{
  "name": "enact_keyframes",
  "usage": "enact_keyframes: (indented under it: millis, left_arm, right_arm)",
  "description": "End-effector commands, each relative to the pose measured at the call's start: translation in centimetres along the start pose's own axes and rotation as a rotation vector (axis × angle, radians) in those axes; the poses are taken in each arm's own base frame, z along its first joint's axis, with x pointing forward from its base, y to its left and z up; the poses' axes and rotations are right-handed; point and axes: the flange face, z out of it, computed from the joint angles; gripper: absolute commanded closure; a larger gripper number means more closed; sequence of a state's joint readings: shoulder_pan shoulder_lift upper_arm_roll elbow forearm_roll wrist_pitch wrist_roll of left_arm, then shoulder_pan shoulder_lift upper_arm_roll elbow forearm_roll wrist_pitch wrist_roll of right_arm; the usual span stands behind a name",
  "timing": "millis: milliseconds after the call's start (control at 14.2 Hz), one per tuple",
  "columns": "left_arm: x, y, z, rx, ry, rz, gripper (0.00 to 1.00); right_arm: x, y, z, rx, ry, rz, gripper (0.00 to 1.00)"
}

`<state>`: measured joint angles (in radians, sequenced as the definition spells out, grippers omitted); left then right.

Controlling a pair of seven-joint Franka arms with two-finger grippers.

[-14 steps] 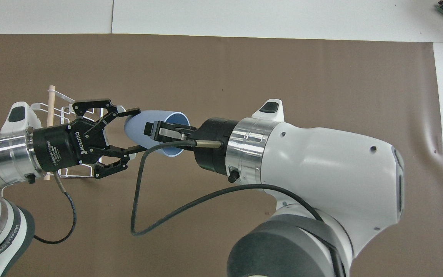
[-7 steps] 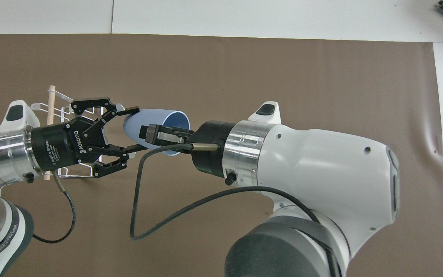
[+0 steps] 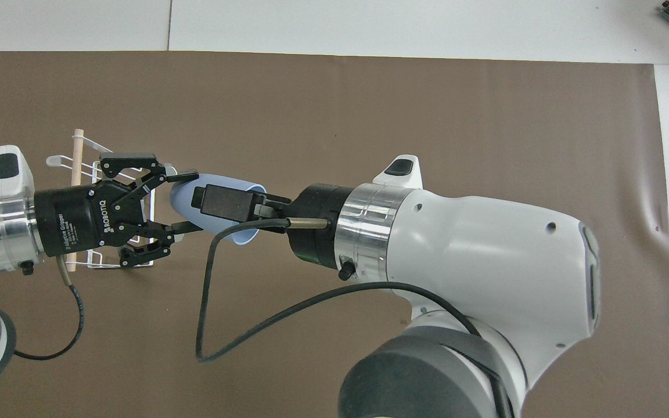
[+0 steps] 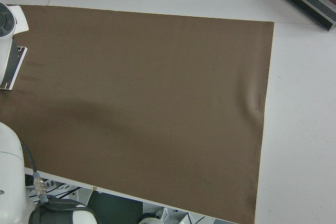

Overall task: Hang cup on cup holder
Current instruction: 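Close the left gripper on the cup while the right gripper releases, then move the cup over the rack while the right gripper withdraws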

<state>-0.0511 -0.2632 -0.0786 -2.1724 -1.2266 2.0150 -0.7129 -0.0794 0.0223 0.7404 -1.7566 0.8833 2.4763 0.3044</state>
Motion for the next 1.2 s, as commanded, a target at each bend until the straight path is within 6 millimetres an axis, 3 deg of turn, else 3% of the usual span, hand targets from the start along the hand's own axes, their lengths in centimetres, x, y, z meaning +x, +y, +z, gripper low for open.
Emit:
enact_keyframes:
  millis: [0,141,353,707,848,1131]
  left_arm:
    - [-0.4,0.8,-1.5,0.036,0.065,0.100,1.00]
    - [-0.2,1.2,-2.7,0.106,0.157,0.218,1.00]
    - [-1.4,2.9,-4.2,0.226,0.295,0.388,1.00]
    - [-2.8,3.6,-3.6,0.478,0.490,0.650,1.00]
    - [-3.6,3.8,-2.5,0.584,0.585,0.753,1.00]
    - [-2.3,4.4,-3.4,0.618,0.738,0.905,1.00]
  right_arm:
    - [0.9,0.5,-0.9,0.007,0.015,0.044,0.00]
    - [2.0,1.1,-1.7,-0.006,0.037,0.039,0.00]
    - [4.1,2.4,-3.2,-0.072,0.091,-0.016,0.00]
    - [8.9,5.7,-7.4,-0.247,0.210,-0.191,0.00]
    - [9.9,6.8,-8.5,-0.300,0.227,-0.227,0.00]
    - [12.3,10.3,-11.2,-0.512,0.188,-0.378,0.00]
